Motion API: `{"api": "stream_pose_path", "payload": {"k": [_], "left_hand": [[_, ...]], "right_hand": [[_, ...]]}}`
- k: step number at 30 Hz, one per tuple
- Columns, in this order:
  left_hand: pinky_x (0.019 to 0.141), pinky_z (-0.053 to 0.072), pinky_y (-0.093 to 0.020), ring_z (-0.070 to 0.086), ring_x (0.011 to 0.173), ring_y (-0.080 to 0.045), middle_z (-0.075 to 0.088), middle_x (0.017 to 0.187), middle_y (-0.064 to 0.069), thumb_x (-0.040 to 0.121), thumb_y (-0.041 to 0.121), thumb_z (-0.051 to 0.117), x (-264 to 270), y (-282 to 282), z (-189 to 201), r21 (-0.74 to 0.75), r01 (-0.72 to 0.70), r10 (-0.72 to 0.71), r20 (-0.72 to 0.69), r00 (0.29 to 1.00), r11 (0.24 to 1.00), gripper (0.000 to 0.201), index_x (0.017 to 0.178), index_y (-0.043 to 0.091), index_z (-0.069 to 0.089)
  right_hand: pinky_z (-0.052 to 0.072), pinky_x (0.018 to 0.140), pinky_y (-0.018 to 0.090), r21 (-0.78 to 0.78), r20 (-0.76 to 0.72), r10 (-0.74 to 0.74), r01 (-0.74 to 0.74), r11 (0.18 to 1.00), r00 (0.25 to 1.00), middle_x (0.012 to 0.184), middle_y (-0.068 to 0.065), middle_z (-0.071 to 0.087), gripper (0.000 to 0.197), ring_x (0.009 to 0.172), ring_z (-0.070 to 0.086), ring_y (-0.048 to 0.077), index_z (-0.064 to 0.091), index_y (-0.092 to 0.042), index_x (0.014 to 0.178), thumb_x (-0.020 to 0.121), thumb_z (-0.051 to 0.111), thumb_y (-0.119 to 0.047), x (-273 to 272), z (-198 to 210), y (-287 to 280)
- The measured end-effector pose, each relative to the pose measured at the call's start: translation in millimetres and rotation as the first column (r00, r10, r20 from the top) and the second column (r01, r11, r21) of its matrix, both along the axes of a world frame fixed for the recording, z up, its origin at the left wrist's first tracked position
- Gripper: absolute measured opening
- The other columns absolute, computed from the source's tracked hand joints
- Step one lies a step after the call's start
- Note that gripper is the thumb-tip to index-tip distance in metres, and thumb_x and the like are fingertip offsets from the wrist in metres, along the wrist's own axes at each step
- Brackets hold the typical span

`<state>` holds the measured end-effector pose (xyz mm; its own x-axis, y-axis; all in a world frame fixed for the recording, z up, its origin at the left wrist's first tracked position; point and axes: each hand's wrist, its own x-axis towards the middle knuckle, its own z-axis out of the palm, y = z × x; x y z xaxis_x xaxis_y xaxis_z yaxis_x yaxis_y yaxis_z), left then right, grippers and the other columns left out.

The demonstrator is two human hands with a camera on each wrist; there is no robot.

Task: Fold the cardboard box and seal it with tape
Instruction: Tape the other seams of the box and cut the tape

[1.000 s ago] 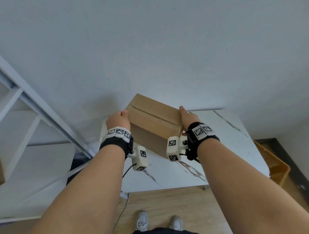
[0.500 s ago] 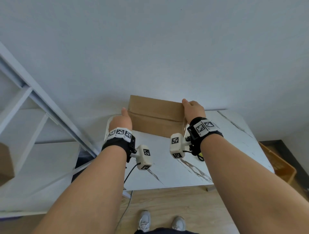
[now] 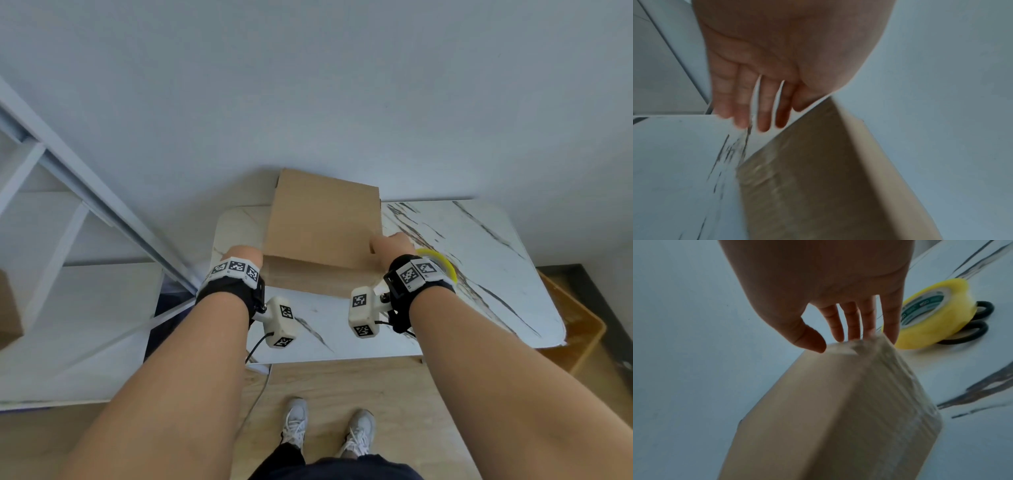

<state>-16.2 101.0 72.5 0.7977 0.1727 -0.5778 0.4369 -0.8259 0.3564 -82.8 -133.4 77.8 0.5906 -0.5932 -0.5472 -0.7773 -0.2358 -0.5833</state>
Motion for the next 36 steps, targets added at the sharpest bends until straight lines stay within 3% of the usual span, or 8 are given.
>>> {"api": "stream_pose_path", "payload": {"k": [5,9,14,20,26,29,33,36], "left_hand": [[0.092,0.044,-0.036,0.059,0.108,-0.036,0.061,0.122,-0.020,0.098,0.020,0.039,12,-5,8,-0.012,0.058,-0.057,0.031,0.998,0.998,0.037,0.114,-0.004,0.060],[0.073,0.043,-0.031,0.058,0.085,-0.029,0.066,0.109,-0.012,0.088,0.030,0.058,11,-8,0,-0.034,0.087,-0.087,0.028,0.996,0.996,0.033,0.108,0.004,0.064],[0.072,0.046,-0.029,0.059,0.081,-0.029,0.064,0.095,-0.013,0.077,0.020,0.072,6,-6,6,-0.037,0.050,-0.050,0.006,0.999,0.998,0.026,0.094,0.004,0.061],[0.068,0.046,-0.034,0.058,0.085,-0.030,0.058,0.096,-0.011,0.075,0.011,0.064,12,2,12,-0.079,0.049,-0.039,0.133,0.990,0.996,0.030,0.102,0.009,0.051],[0.067,0.049,-0.032,0.061,0.080,-0.029,0.063,0.092,-0.012,0.074,0.012,0.058,18,6,7,-0.113,0.011,0.013,0.207,0.978,0.994,0.020,0.092,0.013,0.050],[0.073,0.048,-0.032,0.059,0.084,-0.029,0.061,0.093,-0.010,0.079,0.018,0.062,20,5,-2,-0.114,-0.004,0.016,0.108,0.994,0.993,0.024,0.098,0.009,0.050],[0.071,0.043,-0.030,0.054,0.078,-0.028,0.054,0.074,-0.006,0.085,0.025,0.059,24,7,-21,-0.151,0.009,-0.012,-0.018,1.000,0.988,0.021,0.071,0.012,0.051],[0.067,0.043,-0.029,0.060,0.084,-0.032,0.063,0.090,-0.013,0.084,0.028,0.056,33,9,-25,-0.217,-0.053,0.071,0.074,0.995,0.975,0.023,0.094,0.008,0.061]], "right_hand": [[0.048,0.065,0.032,0.010,-0.012,0.070,-0.070,0.998,0.997,0.074,0.006,0.055,0.016,0.061,0.050,0.020,0.057,-0.008,0.090,0.088,0.053,-0.023,-1,-1,-1],[0.057,0.078,0.039,0.022,-0.002,0.097,-0.097,0.995,0.995,0.087,0.007,0.066,0.022,0.076,0.063,0.026,0.064,-0.010,0.101,0.085,0.060,-0.024,-4,-10,2],[0.056,0.083,0.039,0.001,0.045,0.096,-0.097,0.995,0.994,0.097,0.006,0.069,0.023,0.089,0.065,0.026,0.064,-0.014,0.105,0.082,0.064,-0.014,-6,-8,-2],[0.046,0.063,0.032,-0.075,0.140,0.061,-0.051,0.996,0.988,0.084,0.007,0.060,0.016,0.076,0.056,0.027,0.049,-0.014,0.095,0.083,0.058,-0.010,4,4,-3],[0.031,0.049,0.024,-0.137,0.180,0.116,-0.092,0.986,0.977,0.085,0.001,0.060,0.032,0.066,0.053,0.015,0.045,-0.019,0.110,0.084,0.053,-0.003,9,9,4],[0.035,0.050,0.025,-0.085,0.142,0.131,-0.119,0.989,0.981,0.093,0.007,0.064,0.036,0.065,0.053,0.015,0.044,-0.018,0.118,0.084,0.046,-0.005,14,0,8],[0.037,0.054,0.026,-0.025,0.093,0.132,-0.131,0.991,0.987,0.113,0.012,0.063,0.045,0.079,0.057,0.023,0.045,-0.018,0.130,0.086,0.046,-0.009,24,-17,16],[0.041,0.068,0.029,0.001,0.110,0.102,-0.103,0.995,0.989,0.123,0.012,0.057,0.047,0.089,0.057,0.027,0.048,-0.017,0.132,0.085,0.047,-0.010,35,-25,22]]}}
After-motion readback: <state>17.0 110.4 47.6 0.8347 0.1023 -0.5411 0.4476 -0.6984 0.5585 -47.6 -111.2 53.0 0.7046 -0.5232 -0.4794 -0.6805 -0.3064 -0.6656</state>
